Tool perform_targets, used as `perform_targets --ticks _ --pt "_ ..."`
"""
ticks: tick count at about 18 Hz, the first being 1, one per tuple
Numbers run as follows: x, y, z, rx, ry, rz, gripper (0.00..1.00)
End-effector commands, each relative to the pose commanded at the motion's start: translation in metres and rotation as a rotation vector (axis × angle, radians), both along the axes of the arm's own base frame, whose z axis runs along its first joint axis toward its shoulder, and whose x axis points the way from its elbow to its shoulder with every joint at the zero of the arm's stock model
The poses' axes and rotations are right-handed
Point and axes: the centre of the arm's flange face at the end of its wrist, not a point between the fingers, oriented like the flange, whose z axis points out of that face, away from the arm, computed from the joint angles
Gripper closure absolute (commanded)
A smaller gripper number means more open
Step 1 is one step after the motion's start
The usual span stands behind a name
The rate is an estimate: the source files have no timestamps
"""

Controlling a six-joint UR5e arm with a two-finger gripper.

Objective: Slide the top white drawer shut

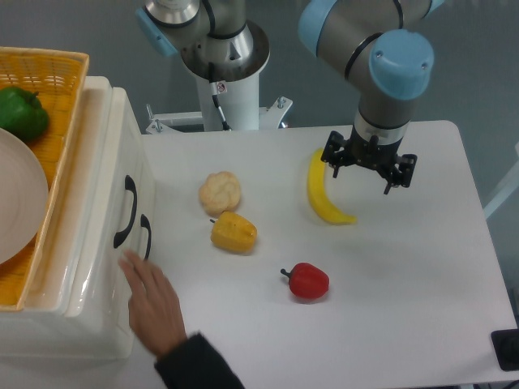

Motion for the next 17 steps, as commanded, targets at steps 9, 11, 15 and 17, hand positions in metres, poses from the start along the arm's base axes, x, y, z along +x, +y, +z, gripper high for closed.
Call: perform_targets --ticks 9,11,15,17 --pt "-0.016 -0.049 0.020 -0.037 0.031 -0.061 0.00" --pt "-0.018 -0.057 0.021 -0.045 0.027 -0.076 0.00" --pt "-0.020 -0.065 0.025 -0.042 0.032 -0.076 0.00" --pt "-0.021 -0.072 0.028 -0.039 0.032 -0.062 0.00"
